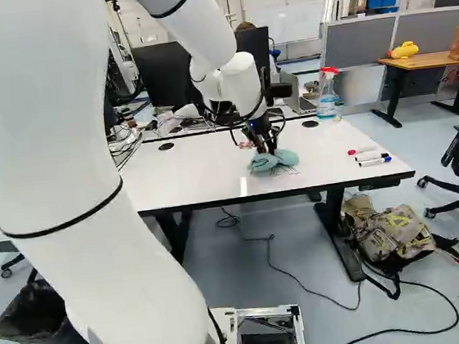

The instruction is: Clean the table with the green towel

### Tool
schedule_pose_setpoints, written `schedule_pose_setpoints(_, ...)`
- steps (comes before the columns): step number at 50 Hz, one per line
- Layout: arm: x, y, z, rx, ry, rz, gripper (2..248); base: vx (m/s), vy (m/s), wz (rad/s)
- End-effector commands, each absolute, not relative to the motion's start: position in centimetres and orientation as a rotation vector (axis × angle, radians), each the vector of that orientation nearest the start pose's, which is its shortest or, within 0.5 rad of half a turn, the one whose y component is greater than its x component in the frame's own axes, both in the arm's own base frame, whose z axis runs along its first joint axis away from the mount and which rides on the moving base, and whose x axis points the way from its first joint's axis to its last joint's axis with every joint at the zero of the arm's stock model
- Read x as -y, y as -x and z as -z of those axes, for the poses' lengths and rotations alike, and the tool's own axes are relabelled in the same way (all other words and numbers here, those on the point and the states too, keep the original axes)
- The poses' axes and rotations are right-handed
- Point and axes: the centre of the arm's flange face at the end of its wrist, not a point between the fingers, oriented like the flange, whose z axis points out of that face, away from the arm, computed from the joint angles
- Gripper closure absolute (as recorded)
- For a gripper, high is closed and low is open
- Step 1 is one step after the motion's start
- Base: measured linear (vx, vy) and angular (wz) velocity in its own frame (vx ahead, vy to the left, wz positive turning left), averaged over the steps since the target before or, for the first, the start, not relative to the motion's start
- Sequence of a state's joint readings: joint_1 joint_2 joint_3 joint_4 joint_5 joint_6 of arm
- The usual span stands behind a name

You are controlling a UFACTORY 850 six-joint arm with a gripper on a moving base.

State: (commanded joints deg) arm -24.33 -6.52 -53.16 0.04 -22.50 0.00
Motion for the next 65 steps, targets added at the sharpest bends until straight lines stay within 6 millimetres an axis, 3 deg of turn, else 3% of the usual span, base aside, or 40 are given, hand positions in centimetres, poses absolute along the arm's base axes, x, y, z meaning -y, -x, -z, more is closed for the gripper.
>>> schedule_pose_setpoints(30,19.8,-44.0,-48.2,-0.688,3.083,0.458,199,0.0,0.0,0.0)
schedule_pose_setpoints(51,19.8,-44.0,-48.2,-0.688,3.083,0.458,199,0.0,0.0,0.0)
schedule_pose_setpoints(65,20.1,-44.6,-46.8,-0.688,3.084,0.414,199,0.0,0.0,0.0)
